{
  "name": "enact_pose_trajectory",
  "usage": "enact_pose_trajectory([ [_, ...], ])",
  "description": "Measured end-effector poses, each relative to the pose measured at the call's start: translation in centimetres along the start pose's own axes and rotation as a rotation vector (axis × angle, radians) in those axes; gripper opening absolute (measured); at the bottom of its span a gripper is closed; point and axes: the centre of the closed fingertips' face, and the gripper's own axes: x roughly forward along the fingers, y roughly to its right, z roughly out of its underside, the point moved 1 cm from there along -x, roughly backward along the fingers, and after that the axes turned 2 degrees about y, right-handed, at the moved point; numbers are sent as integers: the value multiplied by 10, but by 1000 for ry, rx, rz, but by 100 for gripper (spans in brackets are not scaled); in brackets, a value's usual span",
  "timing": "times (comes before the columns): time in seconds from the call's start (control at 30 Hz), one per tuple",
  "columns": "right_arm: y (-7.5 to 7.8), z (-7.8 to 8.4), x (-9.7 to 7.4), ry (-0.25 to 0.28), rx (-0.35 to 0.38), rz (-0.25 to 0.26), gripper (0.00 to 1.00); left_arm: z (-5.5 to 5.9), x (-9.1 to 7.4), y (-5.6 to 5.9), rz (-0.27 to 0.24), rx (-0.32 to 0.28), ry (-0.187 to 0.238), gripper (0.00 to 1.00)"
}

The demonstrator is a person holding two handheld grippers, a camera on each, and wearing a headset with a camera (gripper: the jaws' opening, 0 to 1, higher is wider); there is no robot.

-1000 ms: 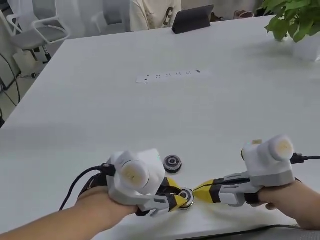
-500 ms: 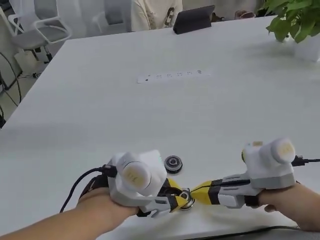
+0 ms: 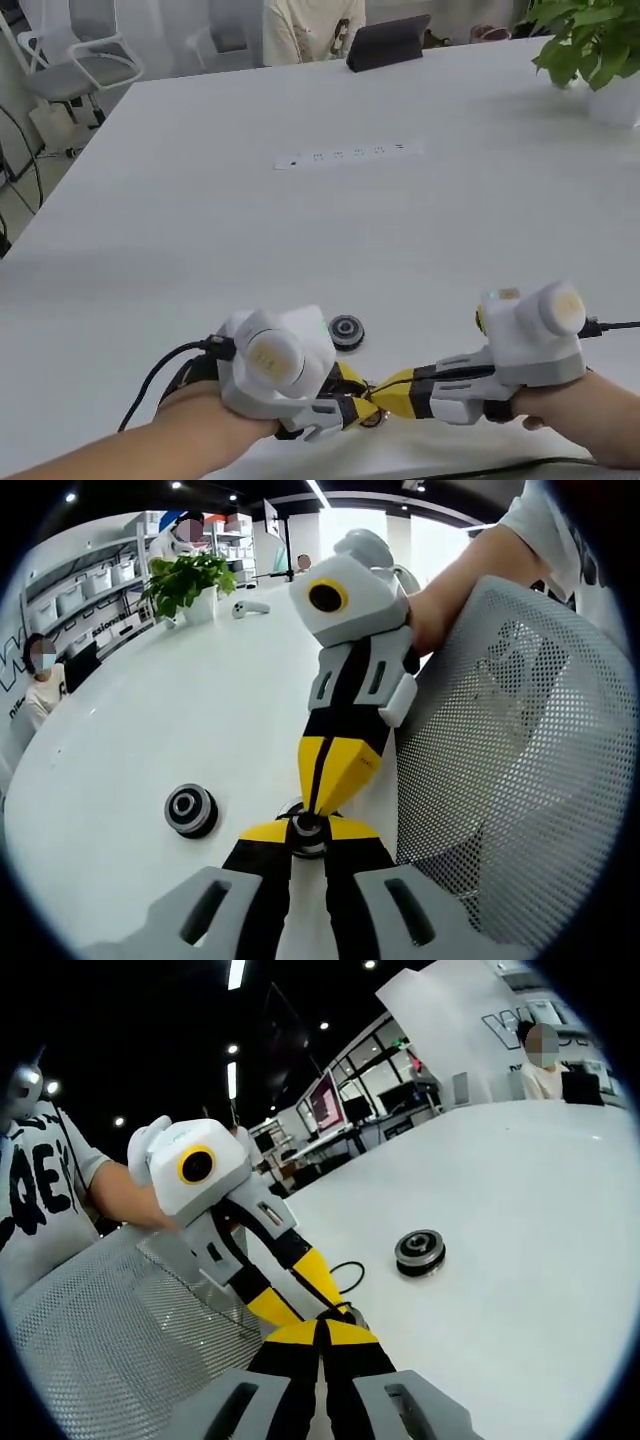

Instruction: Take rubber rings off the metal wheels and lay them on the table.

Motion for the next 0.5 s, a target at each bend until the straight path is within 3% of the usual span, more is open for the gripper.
enact_pose_trajectory([
  [0.5,7,4,-7,-23,-26,41,0,-1,0,-1,-3,-15,-5,8],
])
